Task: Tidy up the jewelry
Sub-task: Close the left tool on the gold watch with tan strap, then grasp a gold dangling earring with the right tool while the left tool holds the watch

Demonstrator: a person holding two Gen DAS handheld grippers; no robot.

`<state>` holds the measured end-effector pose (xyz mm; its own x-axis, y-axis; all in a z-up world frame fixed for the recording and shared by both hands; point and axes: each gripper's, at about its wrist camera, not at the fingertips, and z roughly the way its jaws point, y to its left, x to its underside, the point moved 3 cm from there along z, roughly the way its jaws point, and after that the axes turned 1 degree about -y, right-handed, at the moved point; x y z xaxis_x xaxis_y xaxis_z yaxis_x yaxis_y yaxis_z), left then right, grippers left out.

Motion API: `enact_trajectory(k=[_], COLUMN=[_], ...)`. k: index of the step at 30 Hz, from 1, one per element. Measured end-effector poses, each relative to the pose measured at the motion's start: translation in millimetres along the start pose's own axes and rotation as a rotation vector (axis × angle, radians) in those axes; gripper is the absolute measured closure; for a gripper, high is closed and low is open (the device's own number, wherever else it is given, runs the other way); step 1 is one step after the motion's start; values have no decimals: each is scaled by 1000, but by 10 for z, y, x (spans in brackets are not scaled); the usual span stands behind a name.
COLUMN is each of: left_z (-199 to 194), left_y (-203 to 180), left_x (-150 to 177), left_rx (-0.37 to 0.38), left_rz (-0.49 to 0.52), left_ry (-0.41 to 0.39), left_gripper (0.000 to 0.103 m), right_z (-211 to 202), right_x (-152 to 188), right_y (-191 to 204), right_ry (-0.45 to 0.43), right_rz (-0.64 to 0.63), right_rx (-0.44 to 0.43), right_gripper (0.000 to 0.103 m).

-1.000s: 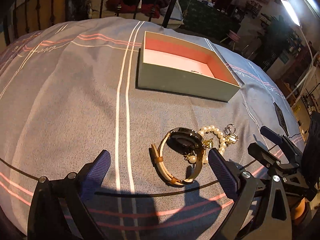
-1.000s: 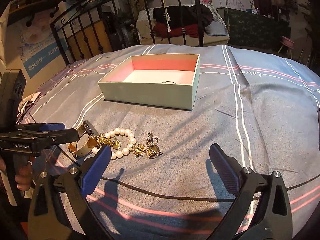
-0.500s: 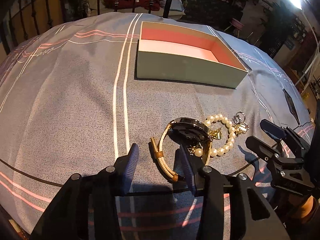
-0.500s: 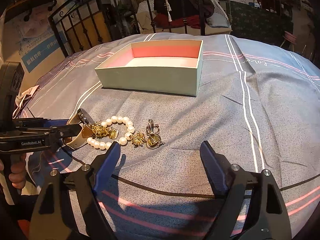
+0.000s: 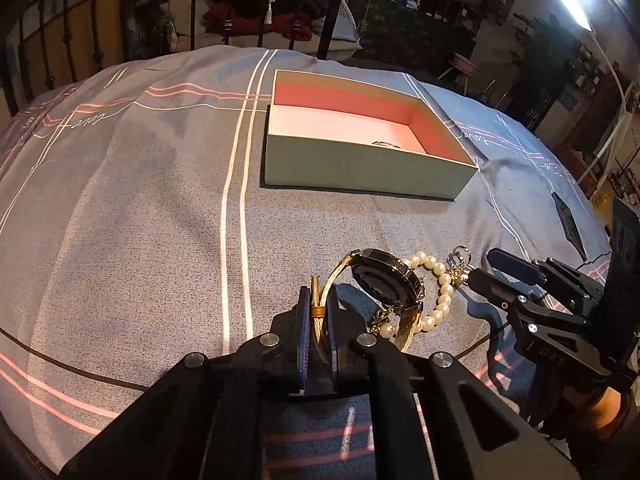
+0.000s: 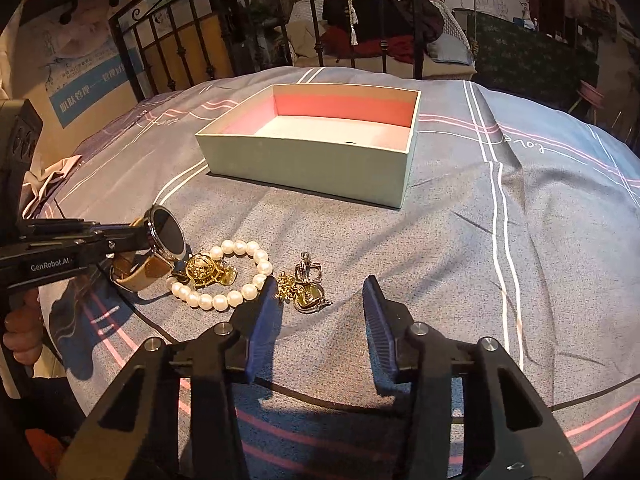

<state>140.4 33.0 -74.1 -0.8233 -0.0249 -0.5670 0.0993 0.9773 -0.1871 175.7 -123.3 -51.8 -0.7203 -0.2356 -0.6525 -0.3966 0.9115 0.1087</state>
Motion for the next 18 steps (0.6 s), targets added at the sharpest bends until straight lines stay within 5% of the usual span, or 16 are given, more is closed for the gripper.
enact_trajectory(k=[7, 18], left_z=[-20, -42], left_y=[-45, -63], left_x=[-32, -34], left_rx=[22, 36], left_rz=[1, 2], left_ry=[-5, -10], left_gripper=[96, 96], right_z=[81, -26], right_x=[7, 80], right_y=[60, 91], right_ry=[20, -20], right_rz=[-56, -67], right_rx=[-11, -8], right_gripper=[86, 91])
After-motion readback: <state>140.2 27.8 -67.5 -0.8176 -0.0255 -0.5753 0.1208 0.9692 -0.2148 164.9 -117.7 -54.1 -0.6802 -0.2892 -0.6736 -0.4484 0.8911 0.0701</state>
